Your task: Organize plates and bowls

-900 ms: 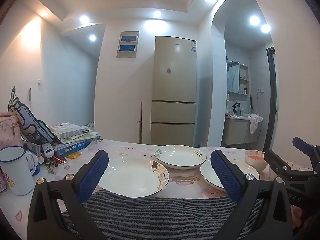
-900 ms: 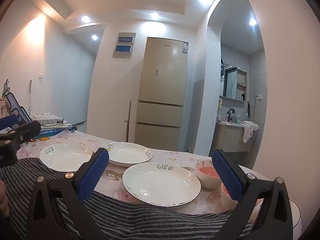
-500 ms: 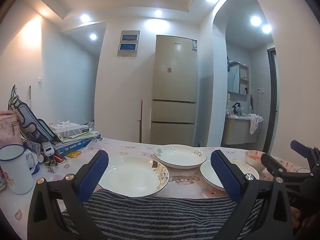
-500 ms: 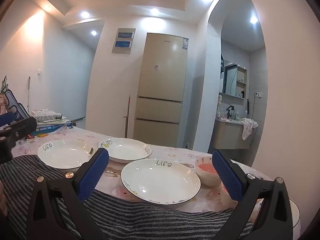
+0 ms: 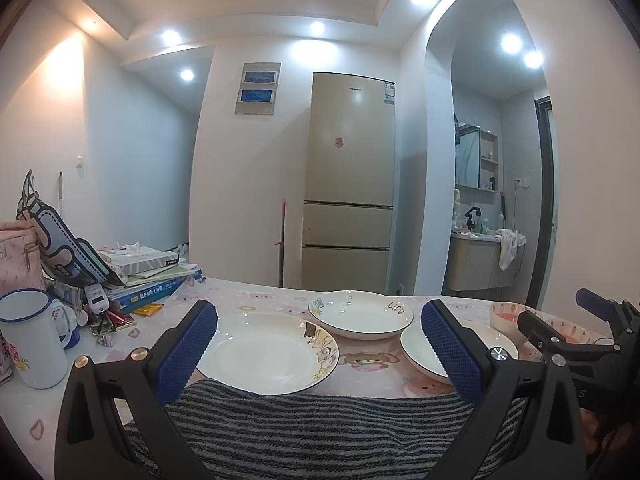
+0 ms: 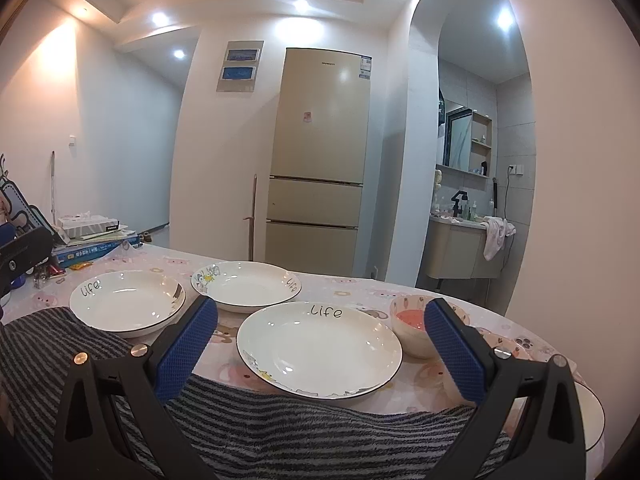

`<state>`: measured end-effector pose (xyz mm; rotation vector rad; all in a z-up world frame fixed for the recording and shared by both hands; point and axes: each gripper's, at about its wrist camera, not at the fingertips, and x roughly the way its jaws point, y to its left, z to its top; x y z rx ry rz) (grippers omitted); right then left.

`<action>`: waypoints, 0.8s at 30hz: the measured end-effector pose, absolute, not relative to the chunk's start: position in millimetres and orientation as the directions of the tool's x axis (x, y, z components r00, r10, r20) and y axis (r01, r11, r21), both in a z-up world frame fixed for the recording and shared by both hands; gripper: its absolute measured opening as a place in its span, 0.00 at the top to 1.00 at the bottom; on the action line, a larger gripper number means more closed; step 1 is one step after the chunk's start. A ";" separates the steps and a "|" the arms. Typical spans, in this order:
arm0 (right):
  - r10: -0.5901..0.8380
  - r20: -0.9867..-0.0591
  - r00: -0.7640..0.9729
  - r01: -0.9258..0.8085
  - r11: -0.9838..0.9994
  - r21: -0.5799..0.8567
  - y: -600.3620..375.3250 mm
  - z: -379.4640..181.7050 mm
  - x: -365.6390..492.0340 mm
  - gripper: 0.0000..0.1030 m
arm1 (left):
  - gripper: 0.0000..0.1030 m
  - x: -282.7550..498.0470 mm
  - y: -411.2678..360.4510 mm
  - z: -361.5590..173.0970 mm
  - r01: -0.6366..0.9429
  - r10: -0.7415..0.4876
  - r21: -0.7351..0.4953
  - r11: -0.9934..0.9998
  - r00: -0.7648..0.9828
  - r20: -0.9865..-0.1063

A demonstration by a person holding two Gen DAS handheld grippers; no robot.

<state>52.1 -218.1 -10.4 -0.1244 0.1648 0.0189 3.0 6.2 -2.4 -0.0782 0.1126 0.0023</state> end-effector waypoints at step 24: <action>0.008 -0.162 0.987 -0.027 0.993 -0.114 -218.3 -10.9 52.5 0.00 | 0.00 2.9 6.8 -3.1 -0.007 -0.002 -0.081 0.997 0.994 -0.112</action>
